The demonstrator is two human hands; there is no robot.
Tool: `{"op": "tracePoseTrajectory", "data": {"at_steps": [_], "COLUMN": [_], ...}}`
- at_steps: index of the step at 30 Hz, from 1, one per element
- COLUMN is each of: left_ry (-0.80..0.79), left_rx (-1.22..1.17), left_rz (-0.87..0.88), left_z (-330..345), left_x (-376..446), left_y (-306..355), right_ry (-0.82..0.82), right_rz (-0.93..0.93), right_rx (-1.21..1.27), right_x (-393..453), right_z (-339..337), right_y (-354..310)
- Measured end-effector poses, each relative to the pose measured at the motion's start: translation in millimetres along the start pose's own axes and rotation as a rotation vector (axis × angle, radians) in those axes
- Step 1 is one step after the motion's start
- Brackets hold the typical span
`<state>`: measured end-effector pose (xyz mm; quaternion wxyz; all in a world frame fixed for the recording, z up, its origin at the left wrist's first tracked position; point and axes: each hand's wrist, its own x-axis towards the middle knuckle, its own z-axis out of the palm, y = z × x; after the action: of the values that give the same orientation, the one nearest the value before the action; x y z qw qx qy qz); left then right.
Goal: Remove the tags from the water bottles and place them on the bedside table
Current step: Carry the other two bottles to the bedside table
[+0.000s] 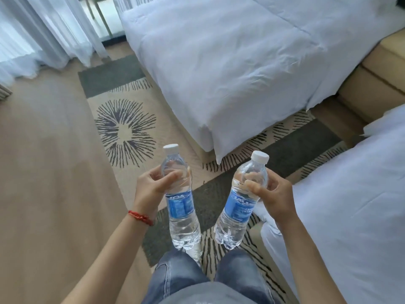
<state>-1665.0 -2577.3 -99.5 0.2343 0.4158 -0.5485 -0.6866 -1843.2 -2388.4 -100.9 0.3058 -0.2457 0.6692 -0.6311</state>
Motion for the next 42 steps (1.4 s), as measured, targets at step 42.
{"op": "tracePoseTrajectory", "data": {"at_steps": [42], "left_ry": [-0.849], "left_rx": [0.322], "left_rz": [0.044], "left_z": [521], "left_x": [432], "left_y": [107], "right_ry": [0.994], "right_rz": [0.129], "right_rx": [-0.074], "right_x": [334], "right_z": [-333], "right_y": [-20]}}
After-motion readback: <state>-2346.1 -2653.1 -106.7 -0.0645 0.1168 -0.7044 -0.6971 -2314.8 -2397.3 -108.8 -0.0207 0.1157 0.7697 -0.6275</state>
